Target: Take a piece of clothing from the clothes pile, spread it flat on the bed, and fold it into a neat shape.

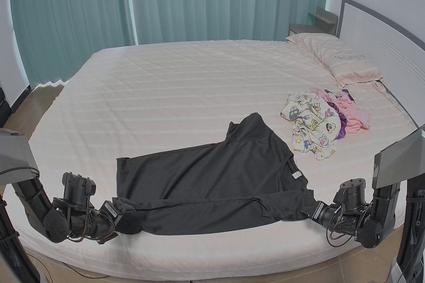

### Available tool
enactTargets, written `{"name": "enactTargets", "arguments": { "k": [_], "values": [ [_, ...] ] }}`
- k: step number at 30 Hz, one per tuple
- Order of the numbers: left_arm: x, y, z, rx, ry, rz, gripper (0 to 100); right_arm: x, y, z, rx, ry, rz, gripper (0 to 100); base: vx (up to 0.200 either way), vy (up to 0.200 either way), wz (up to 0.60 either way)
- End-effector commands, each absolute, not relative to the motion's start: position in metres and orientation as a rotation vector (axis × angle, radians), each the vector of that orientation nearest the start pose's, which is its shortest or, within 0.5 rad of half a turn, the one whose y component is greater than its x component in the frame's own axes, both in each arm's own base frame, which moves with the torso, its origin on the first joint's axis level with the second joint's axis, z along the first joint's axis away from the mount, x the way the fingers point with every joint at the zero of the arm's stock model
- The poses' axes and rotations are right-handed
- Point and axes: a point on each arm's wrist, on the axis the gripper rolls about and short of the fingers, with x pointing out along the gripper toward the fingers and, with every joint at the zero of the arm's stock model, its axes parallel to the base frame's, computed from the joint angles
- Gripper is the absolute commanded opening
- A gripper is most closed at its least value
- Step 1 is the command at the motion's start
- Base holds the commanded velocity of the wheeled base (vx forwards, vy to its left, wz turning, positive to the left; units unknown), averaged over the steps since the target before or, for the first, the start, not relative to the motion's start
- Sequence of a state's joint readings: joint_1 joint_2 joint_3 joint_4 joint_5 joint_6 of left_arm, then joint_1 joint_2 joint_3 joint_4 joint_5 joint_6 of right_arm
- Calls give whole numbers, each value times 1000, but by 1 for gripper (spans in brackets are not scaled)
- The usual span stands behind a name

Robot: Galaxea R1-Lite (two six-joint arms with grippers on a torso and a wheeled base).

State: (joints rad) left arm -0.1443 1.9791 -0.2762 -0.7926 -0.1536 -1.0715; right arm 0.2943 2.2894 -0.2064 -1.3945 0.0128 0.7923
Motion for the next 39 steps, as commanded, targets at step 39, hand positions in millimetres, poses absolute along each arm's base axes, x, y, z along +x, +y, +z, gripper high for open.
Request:
{"name": "enactTargets", "arguments": {
  "k": [39],
  "values": [
    [228,-34,29,-944,775,193,100,285,47,-16,532,609,261,100,0,0,0]
  ]
}}
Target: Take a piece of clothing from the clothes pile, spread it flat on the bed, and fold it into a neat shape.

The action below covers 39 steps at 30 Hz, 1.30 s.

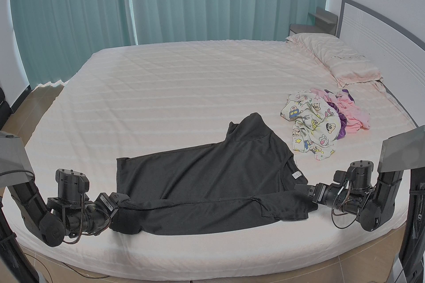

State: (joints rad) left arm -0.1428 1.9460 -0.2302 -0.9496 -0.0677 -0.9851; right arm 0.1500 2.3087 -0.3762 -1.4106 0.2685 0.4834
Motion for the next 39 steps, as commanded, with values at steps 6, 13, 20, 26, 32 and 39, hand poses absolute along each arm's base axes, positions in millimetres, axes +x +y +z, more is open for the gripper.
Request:
{"name": "enactTargets", "arguments": {
  "k": [6,13,20,26,32,39],
  "values": [
    [227,-34,28,-948,780,192,100,276,44,-15,532,586,259,100,167,0,0],
    [222,-34,24,-915,808,194,100,275,44,-14,529,586,258,100,200,0,0],
    [216,-33,11,-791,872,180,100,275,44,-16,524,591,256,100,0,0,0],
    [233,-35,-8,-767,863,229,100,275,45,-15,521,588,260,100,0,0,0],
    [239,-36,-14,-743,854,264,0,275,45,-15,521,587,260,100,0,0,0],
    [237,-35,-17,-696,857,299,0,275,45,-16,520,590,260,100,0,0,0]
  ]
}}
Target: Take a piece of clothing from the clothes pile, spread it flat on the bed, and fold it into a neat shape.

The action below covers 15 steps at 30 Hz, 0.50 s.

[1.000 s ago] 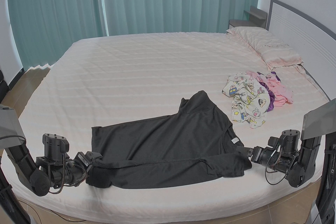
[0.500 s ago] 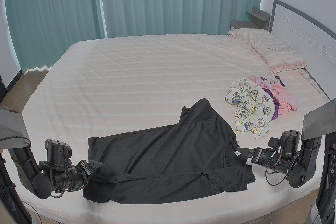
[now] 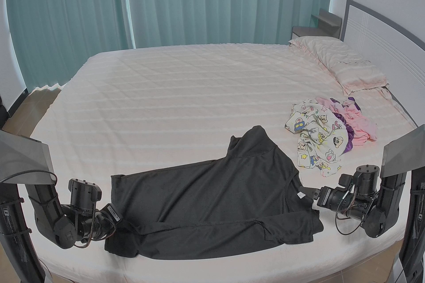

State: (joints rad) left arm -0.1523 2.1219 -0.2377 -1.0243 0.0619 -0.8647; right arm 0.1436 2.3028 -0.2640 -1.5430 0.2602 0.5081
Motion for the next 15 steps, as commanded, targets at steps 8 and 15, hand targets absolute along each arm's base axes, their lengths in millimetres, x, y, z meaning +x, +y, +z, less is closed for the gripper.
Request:
{"name": "enactTargets", "arguments": {
  "k": [8,15],
  "values": [
    [249,-23,-16,-684,794,346,0,275,45,-16,520,579,263,100,0,0,0],
    [260,-11,-15,-752,736,416,0,276,45,-15,499,574,303,100,0,0,0]
  ]
}}
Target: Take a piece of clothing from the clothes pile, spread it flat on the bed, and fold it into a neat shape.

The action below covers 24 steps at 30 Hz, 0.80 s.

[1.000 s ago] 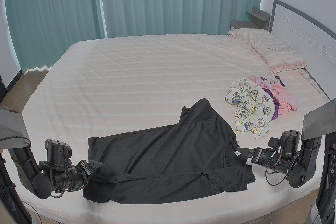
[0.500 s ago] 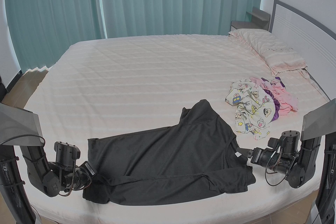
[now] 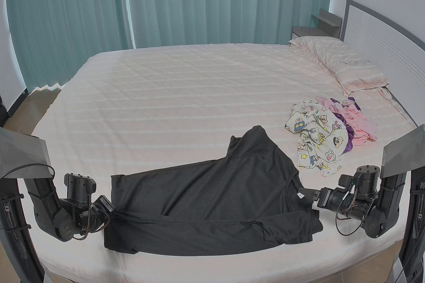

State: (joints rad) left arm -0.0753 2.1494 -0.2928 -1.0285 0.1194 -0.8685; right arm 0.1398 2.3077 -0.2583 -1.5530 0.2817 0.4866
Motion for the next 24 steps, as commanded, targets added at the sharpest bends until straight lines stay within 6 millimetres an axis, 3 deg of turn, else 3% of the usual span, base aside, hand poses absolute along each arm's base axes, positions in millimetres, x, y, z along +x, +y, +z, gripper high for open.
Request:
{"name": "enactTargets", "arguments": {
  "k": [1,14,24],
  "values": [
    [260,-11,-17,-751,745,420,0,276,46,-15,502,579,329,100,0,0,0],
    [259,-13,-25,-747,778,424,0,295,51,-28,479,649,396,100,0,0,0],
    [259,-13,-25,-745,778,421,0,299,39,-44,402,695,370,100,0,0,0]
  ]
}}
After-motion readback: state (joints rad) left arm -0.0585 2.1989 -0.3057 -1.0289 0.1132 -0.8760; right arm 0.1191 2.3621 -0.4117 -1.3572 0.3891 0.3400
